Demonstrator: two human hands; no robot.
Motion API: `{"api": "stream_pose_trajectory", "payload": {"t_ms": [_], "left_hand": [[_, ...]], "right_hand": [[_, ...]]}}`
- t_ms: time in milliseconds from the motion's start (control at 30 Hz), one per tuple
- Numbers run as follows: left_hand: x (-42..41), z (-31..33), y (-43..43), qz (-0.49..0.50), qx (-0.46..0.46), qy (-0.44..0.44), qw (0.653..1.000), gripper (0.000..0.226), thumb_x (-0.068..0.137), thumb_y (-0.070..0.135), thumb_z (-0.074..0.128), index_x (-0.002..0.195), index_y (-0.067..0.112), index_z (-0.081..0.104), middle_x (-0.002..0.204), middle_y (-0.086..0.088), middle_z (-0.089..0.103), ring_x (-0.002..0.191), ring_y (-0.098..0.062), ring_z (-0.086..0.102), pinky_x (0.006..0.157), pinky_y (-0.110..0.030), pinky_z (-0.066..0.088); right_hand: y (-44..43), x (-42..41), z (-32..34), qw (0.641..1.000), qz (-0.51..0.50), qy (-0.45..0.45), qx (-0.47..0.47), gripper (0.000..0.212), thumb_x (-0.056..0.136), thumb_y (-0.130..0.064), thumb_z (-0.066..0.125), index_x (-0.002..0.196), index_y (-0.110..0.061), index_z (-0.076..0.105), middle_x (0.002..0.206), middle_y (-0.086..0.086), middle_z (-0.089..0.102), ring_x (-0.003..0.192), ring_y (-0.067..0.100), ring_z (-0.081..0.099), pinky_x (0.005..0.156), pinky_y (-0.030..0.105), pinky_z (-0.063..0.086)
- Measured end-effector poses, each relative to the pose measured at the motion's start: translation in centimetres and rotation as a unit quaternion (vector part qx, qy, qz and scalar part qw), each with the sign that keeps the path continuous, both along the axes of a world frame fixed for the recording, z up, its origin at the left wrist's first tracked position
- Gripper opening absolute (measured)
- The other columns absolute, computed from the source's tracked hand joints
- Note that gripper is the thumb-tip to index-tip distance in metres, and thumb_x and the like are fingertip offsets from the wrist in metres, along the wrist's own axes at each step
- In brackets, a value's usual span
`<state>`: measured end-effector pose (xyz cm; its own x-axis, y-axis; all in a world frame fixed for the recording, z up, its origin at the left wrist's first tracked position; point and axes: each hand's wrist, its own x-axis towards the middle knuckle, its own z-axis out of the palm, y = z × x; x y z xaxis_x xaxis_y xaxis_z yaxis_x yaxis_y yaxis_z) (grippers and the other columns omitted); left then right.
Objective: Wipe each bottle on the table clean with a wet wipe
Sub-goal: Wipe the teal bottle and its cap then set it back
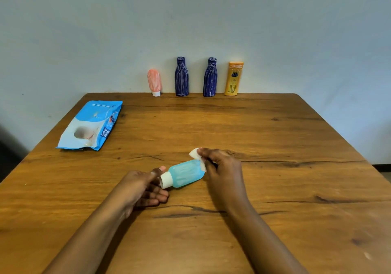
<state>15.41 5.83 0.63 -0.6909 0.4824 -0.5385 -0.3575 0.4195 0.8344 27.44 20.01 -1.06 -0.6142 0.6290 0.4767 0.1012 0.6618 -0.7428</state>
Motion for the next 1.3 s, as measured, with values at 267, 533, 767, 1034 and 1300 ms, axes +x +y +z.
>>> {"api": "stream_pose_trajectory", "payload": {"t_ms": [267,533,767,1034,1300], "left_hand": [[1.4,-0.9,-1.1,-0.032,-0.058,0.287,0.956,0.029,0.081,0.046,0.064,0.076,0.018,0.069,0.064,-0.006,0.068,0.055,-0.016,0.063,0.054,-0.034,0.054],[2.1,-2.3,-2.5,-0.085,-0.041,0.407,0.909,0.041,0.067,0.039,0.078,0.106,0.035,0.065,0.073,0.011,0.064,0.070,-0.003,0.058,0.057,-0.014,0.046],[2.3,-3.0,-2.7,-0.082,0.020,0.447,0.890,0.042,0.061,0.019,0.086,0.099,0.024,0.070,0.077,0.011,0.065,0.080,-0.002,0.062,0.065,-0.014,0.050],[2.0,-3.2,-2.7,-0.087,0.039,0.469,0.878,0.042,0.061,0.021,0.086,0.100,0.023,0.072,0.079,0.015,0.065,0.081,-0.004,0.061,0.066,-0.016,0.050],[2.0,-3.4,-2.7,-0.084,0.039,0.463,0.882,0.041,0.059,0.015,0.086,0.098,0.016,0.073,0.075,0.008,0.065,0.078,-0.005,0.062,0.065,-0.011,0.049]], "right_hand": [[-0.8,-1.2,0.3,0.978,0.074,-0.173,0.088,0.035,0.084,0.001,0.051,0.114,-0.011,0.066,0.111,0.005,0.067,0.099,0.018,0.059,0.087,0.026,0.044],[-0.4,-1.4,0.7,0.964,0.071,-0.238,0.089,0.038,0.090,-0.008,0.049,0.125,-0.017,0.057,0.122,0.001,0.061,0.110,0.016,0.052,0.089,0.022,0.035],[-4.0,-1.3,1.5,0.940,0.149,-0.260,0.161,0.036,0.085,-0.006,0.054,0.119,-0.015,0.060,0.116,0.003,0.059,0.107,0.019,0.046,0.084,0.028,0.038],[-0.1,-0.5,-0.3,0.960,0.022,-0.245,0.136,0.038,0.083,0.001,0.053,0.117,-0.013,0.064,0.107,0.007,0.067,0.096,0.023,0.058,0.082,0.030,0.044],[-3.3,-1.2,0.7,0.935,0.181,-0.228,0.201,0.035,0.079,-0.004,0.061,0.113,-0.013,0.065,0.111,0.004,0.065,0.100,0.020,0.054,0.081,0.031,0.046]]}}
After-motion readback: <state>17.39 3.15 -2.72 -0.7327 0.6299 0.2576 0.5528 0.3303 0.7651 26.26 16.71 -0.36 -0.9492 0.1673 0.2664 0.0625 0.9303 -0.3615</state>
